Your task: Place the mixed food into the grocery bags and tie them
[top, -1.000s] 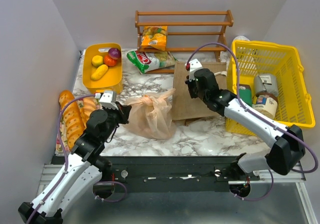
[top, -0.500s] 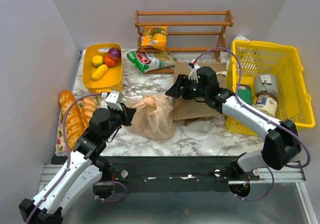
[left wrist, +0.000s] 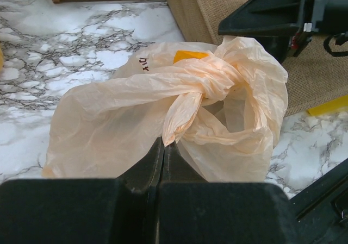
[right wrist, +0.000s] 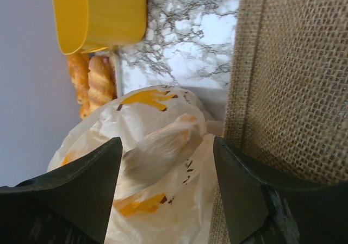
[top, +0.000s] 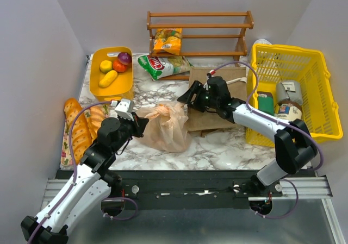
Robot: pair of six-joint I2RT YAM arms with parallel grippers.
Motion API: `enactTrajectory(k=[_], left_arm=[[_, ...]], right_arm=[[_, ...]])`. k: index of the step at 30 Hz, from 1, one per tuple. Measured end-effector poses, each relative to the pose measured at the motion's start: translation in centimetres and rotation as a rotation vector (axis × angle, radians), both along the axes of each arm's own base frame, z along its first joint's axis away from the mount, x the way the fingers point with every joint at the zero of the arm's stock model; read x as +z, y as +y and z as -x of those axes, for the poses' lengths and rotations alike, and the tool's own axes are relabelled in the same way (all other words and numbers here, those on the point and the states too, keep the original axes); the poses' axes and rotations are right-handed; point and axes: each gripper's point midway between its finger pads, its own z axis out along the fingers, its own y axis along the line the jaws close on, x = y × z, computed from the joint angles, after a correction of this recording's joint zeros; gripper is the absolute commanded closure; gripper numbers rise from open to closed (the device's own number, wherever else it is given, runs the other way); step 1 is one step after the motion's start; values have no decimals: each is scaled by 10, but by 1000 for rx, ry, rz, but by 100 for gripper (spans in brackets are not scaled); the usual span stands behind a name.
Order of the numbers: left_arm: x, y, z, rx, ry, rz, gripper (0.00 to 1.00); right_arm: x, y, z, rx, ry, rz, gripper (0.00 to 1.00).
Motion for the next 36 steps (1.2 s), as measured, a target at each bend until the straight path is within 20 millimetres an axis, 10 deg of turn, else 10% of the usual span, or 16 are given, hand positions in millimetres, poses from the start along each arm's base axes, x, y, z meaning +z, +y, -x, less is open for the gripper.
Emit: enactTrajectory(k=[3,8,15,25,36], left_arm=[[0,0,0,-2,1,0,100],[1,-2,1,-11,-1,4,100],[3,-1,-3,3,-13,7,100],[39,13,-46,143,-105,28,100],[-42,75,-32,417,37,292,100]], right_arm=[[-8,1,-4,-21,21,-3,35],[-8,9,-12,-32,12,-43,99],[9,9,-20,-37,-79,-49,99],[112,-37,-45,-145,-456,28,99],[14,-116,-58,-302,-291,202,99]])
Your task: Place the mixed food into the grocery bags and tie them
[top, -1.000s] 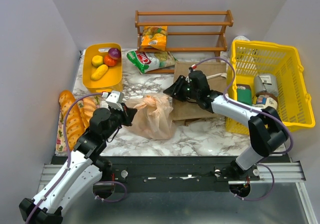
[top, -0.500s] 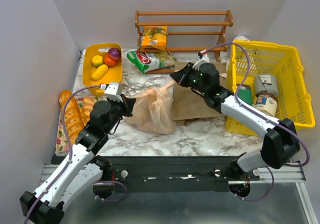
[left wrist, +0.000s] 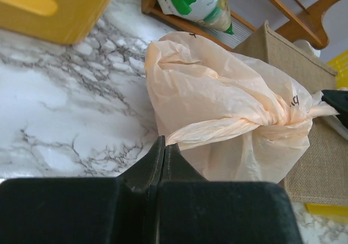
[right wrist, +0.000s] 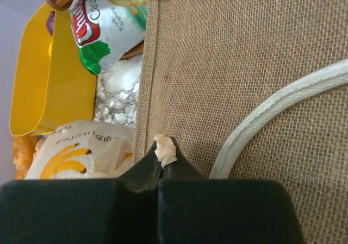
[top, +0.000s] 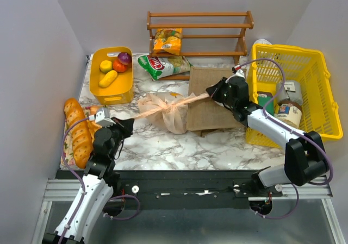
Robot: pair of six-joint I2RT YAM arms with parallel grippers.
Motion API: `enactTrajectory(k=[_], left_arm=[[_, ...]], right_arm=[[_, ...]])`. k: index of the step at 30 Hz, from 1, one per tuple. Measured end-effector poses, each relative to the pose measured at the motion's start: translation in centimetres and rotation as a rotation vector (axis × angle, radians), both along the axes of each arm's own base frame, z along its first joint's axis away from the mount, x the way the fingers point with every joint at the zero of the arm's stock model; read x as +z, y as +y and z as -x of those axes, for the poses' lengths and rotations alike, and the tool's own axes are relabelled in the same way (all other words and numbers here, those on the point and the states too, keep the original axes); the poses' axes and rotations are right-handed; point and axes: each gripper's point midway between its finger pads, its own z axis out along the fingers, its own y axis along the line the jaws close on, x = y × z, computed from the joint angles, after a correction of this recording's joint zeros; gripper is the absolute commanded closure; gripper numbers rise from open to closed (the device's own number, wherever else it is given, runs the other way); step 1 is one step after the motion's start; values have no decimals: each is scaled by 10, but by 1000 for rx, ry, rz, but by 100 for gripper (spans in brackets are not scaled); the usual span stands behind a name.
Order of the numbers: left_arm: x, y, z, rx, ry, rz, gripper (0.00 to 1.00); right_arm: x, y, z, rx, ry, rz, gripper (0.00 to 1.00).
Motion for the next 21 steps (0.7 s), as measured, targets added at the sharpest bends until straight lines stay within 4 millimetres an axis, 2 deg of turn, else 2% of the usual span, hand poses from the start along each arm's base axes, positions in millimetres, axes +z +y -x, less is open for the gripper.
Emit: enactTrajectory(k=[3,7,11,16,19,21], left_arm=[[-12,3,5,24,37,53,100],[-15,9,5,51,62,85,100],[-8,12,0,54,70,86,100],[15,11,-9,38,52,71,100],[14,12,-8,30,53,78,100],[6,14,-7,28,66,95,100]], right_arm=[[-2,-3,-2,-11,-1,12,99],[-5,-5,-3,-17,5,19,99],[-5,-8,-4,-16,-4,38,99],[-4,-16,-8,-27,-13,53,99],[-3,-21,-11,-29,-13,44,99],[-4,-23,-12,-21,-8,33,99]])
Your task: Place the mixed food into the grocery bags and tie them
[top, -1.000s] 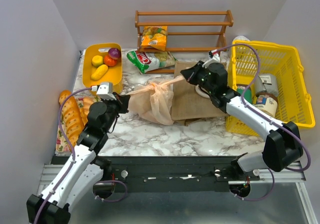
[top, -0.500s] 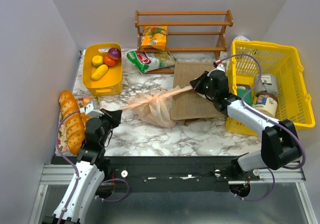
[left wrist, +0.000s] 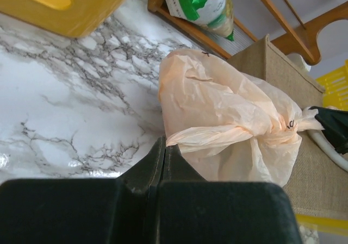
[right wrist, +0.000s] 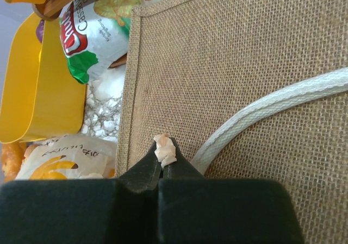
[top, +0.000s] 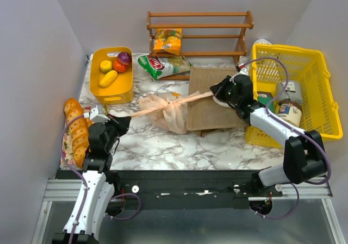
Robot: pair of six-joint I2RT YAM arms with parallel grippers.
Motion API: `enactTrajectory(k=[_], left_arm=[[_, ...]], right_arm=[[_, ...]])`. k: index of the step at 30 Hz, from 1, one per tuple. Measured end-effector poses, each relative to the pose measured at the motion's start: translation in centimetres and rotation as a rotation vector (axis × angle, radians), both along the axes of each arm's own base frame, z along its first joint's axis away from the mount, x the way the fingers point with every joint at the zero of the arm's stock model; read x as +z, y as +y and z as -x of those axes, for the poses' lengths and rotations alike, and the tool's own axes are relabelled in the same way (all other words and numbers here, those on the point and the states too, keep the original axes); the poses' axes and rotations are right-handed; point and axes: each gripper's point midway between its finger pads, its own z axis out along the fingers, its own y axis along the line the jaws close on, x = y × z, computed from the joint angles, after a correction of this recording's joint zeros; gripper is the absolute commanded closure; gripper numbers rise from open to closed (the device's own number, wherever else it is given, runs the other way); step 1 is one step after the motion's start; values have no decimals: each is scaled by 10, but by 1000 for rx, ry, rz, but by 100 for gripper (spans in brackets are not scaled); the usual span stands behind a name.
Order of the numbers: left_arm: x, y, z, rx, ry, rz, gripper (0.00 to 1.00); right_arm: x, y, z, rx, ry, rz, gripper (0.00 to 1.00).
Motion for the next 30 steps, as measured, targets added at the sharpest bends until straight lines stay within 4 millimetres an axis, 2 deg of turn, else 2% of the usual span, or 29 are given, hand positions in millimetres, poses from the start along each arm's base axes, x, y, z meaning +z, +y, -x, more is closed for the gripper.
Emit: enactTrajectory(k=[5,13,14,15,17,18,19,20,21,22,24,26,29,30], left_arm=[[-28,5,7,-6,62,65,100],[-26,7,9,-15,63,88,99],[-24,7,9,-16,62,83,90],[-21,7,9,-17,60,77,64],[-14,11,9,-10,52,55,39],[-10,21,6,38,50,31,23],[-7,35,4,97,48,5,18],[-3,46,3,144,46,-21,3],[2,51,3,165,44,-30,1],[8,55,2,174,37,-53,1],[21,58,2,169,35,-102,1],[37,62,1,158,46,-175,1],[58,70,-4,137,56,-298,1],[59,71,-5,132,57,-328,1]], right_arm=[[-9,0,1,27,31,-15,99],[-12,1,2,61,35,-13,99],[-11,2,3,74,31,-8,99],[-11,3,3,92,28,-2,99],[-7,5,4,132,11,12,62],[-2,-3,-2,125,-12,43,45],[4,-15,-9,106,-33,58,26],[11,-26,-16,91,-55,73,21],[20,-36,-22,81,-81,88,8],[28,-43,-27,80,-108,104,1],[45,-42,-30,113,-158,127,0],[57,-30,-25,181,-202,157,0],[78,1,-11,305,-275,222,0],[85,15,-6,351,-299,247,0]])
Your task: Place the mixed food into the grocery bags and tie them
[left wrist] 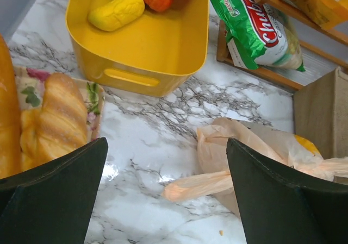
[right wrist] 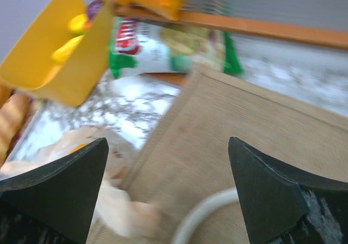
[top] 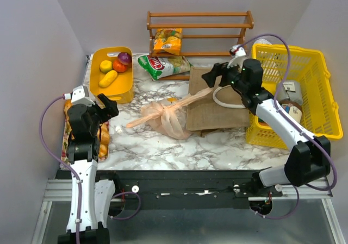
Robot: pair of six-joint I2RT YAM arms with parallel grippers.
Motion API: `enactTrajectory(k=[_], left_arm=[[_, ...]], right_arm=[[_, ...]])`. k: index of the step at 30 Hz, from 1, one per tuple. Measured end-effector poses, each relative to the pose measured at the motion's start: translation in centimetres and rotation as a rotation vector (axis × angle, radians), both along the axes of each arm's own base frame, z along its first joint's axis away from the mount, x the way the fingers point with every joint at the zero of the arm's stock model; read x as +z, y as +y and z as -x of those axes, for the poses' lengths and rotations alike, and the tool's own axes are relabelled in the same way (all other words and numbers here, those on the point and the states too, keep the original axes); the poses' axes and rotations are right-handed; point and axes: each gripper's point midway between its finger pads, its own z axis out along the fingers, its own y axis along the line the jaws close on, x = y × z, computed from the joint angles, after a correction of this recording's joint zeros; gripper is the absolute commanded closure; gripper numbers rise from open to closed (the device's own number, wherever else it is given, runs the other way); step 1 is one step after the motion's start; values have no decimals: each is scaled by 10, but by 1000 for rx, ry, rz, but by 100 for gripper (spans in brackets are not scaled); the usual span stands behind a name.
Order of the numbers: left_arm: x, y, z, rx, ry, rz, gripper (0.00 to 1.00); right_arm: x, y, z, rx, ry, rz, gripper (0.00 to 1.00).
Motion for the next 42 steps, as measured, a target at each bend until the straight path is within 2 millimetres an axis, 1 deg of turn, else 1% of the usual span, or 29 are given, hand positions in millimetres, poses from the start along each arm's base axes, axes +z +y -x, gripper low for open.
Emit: enactTrajectory(k=[1,2,4,6,7,9,12,14,15,17,20,22,23,24,25,27,28,29,30,31,33,34,36,38,39,40,42], left_arm=[[8,2,-4,-6,0,-28,1],[9,3,-7,-13,7,-46,1],[7,4,-11,-26,19,-70,2],[1,4,-16,-35,43,-80,2],[-1,5,-18,-39,54,-85,2],[-6,6,-23,-46,75,-98,2],[-4,6,-29,-56,65,-113,1],[-1,6,-32,-63,49,-120,1],[0,5,-33,-65,40,-123,1],[0,6,-35,-69,34,-130,1],[-4,6,-35,-73,41,-141,1],[-6,6,-35,-75,47,-145,1],[-7,6,-36,-77,49,-146,1],[-8,6,-36,-78,50,-147,2],[-9,5,-36,-82,52,-147,2],[-9,3,-37,-88,54,-149,4],[-10,2,-37,-93,55,-150,5],[-10,0,-37,-99,56,-153,6],[-10,-1,-38,-104,56,-157,7],[-11,-4,-38,-112,56,-164,7],[-11,-12,-38,-134,62,-180,7],[-11,-17,-38,-147,67,-187,7],[-5,-29,-39,-178,67,-210,6],[11,-41,-41,-204,36,-223,5],[26,-50,-42,-225,4,-220,5],[38,-54,-43,-234,-23,-217,5],[69,-66,-45,-259,-95,-187,5]], right_arm=[[7,14,5,46,-24,24,0],[12,31,12,97,-44,52,0],[22,67,28,201,-87,105,0],[26,102,45,301,-123,147,0],[23,119,54,347,-130,166,0],[10,150,69,434,-126,212,0],[-23,187,79,523,-89,301,0],[-49,203,82,554,-57,367,0],[-67,210,83,565,-34,414,0],[-97,218,88,582,4,497,0],[-129,217,96,582,39,616,0],[-143,213,98,569,50,683,0],[-147,211,98,565,52,710,3],[-150,210,99,560,49,732,8],[-153,209,98,553,46,752,29],[-157,206,96,533,40,786,46],[-159,204,94,520,44,796,69],[-162,202,92,505,50,806,84],[-163,200,92,495,56,814,92],[-163,199,91,486,62,816,98],[-156,199,89,464,68,802,99],[-149,201,88,455,66,791,99],[-125,203,85,428,48,749,99],[-84,203,81,388,8,693,99],[-64,202,78,367,-14,663,99],[-37,200,77,342,-49,626,99],[29,186,72,267,-131,534,99]])
